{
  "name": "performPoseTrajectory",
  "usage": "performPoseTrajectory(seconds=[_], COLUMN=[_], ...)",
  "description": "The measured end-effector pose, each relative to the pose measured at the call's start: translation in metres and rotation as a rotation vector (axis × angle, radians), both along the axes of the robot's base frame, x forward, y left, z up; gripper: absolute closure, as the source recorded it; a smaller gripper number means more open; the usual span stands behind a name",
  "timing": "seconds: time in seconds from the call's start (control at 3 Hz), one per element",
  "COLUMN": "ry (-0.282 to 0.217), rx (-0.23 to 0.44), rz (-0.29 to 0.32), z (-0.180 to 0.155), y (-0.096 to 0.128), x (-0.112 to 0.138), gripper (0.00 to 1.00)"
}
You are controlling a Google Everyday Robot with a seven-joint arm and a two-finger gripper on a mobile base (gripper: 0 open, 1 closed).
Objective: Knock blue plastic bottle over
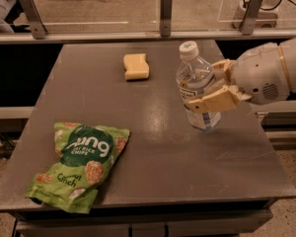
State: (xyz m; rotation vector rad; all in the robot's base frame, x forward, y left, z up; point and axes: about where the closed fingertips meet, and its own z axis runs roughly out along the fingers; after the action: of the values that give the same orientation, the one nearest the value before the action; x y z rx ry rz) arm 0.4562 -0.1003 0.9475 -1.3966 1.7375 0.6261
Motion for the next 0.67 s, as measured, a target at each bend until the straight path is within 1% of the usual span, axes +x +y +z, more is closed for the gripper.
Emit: performPoseTrajectory(seconds=[0.33,0.67], ry=[0.083,0.154], rx=[-0.175,-0.275], rz=[0.012,0.051], z=[0.018,0.013], y=[-0.016,-0.004], x=[0.012,0.011], gripper=[1.00,1.00])
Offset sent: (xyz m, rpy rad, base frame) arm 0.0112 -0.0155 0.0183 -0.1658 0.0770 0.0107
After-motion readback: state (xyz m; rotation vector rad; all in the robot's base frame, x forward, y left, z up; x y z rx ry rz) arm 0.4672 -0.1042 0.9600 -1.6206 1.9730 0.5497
